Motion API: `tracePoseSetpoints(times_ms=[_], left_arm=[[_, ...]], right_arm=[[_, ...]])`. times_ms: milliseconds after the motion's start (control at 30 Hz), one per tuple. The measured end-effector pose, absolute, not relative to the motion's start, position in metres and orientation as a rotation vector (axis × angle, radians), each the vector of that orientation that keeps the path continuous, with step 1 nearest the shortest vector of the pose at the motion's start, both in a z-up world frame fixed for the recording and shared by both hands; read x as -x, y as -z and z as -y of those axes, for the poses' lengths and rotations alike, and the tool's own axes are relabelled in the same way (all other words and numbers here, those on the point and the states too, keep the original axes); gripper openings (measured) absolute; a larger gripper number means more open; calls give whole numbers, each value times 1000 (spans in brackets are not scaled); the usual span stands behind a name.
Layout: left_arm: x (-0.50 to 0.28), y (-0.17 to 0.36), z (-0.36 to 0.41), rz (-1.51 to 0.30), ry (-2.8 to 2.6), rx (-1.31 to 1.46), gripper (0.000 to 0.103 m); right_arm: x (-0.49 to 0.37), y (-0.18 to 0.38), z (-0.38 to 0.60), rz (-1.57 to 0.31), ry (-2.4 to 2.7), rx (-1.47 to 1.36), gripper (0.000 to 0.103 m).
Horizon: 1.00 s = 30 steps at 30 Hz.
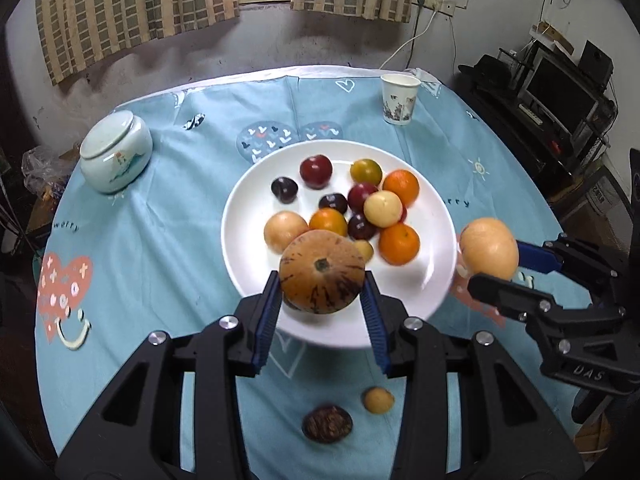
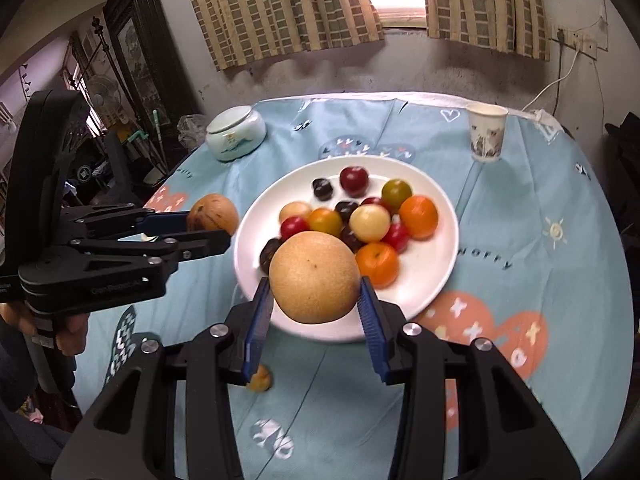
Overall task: Organize fruits
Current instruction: 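Carry the striped fruit and tan fruit onto the white plate and open both tools, then move both open tools back over the remaining fruits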
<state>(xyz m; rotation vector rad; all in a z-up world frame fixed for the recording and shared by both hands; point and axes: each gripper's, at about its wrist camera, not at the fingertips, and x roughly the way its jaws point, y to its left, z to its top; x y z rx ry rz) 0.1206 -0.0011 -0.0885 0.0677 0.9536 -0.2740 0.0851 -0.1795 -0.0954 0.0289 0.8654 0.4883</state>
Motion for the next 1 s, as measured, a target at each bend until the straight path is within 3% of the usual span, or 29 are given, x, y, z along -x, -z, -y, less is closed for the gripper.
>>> tracePoseSetpoints(times_ms=[467,600,633,667,700,1000], left_arm=[[-201,124,17,-995,239,-107,42],[-203,125,11,-982,229,-92,57],[-203,124,10,-979,222,-95,57],[-203,124,8,-979,221,-95,58],[-202,122,6,-979,220,-90,58],[-162,105,-15,-953,186,-68,71]], right_arm=[[-182,125,157,-880,-456,41,44],[-196,135,157,-911,-416,58,46],[-197,135,161,-905,-410,42,53],[-195,135,164,-893,-399,27,71],[-194,134,167,-879,-396,16,74],[-149,118,178,-873,-405,22,74]])
